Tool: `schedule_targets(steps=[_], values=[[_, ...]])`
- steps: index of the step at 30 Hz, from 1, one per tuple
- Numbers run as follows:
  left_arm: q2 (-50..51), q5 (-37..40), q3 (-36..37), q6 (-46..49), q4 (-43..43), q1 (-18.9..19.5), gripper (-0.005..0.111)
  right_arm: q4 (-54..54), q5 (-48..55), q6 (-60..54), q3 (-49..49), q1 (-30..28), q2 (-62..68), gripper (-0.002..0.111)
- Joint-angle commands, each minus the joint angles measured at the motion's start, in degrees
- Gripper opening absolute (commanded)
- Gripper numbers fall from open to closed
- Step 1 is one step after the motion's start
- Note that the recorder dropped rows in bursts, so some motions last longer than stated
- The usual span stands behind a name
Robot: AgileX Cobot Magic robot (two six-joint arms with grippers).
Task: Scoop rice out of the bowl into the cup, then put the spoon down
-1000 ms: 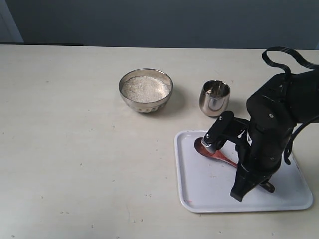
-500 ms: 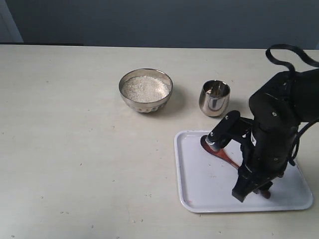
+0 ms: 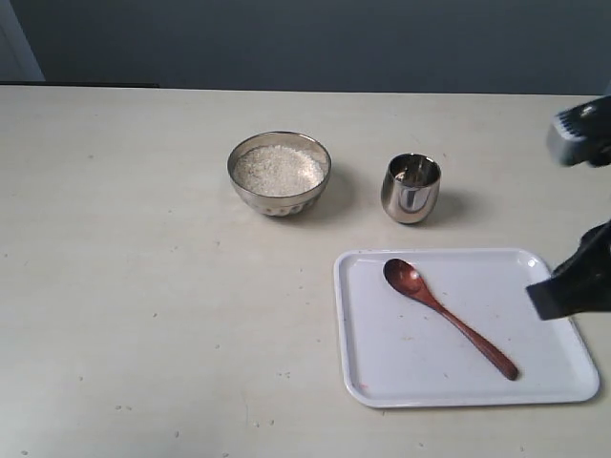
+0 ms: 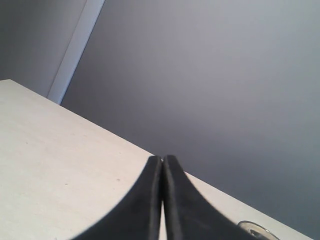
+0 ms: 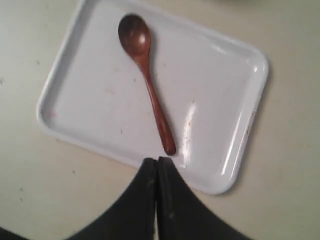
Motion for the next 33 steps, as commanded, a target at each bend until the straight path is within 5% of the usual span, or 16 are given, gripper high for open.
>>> schedule_targets(steps=[1, 15, 23, 29, 33], values=[[-0.19, -0.39, -0.14, 0.06, 0.21, 0.17, 0.0, -4.55, -4.96, 8.49, 0.17, -0.14, -8.55, -0.001], [-0.19, -0.39, -0.14, 0.06, 0.21, 0.17, 0.0, 1.55, -5.07, 11.62, 0.17, -0.14, -16.48, -0.001], [-0.19, -0.39, -0.14, 0.06, 0.21, 0.17, 0.0, -7.82, -9.34, 12.14, 0.28, -0.46, -17.28, -0.001], [-0.19, -0.39, -0.14, 0.06, 0.21, 0.17, 0.0, -6.58, -18.04, 10.54, 1.9, -12.56, -21.26, -0.001], [-0.19, -0.39, -0.14, 0.06, 0.21, 0.17, 0.0, 2.95, -27.94, 0.03, 8.63, -24.57, -27.0, -0.001]])
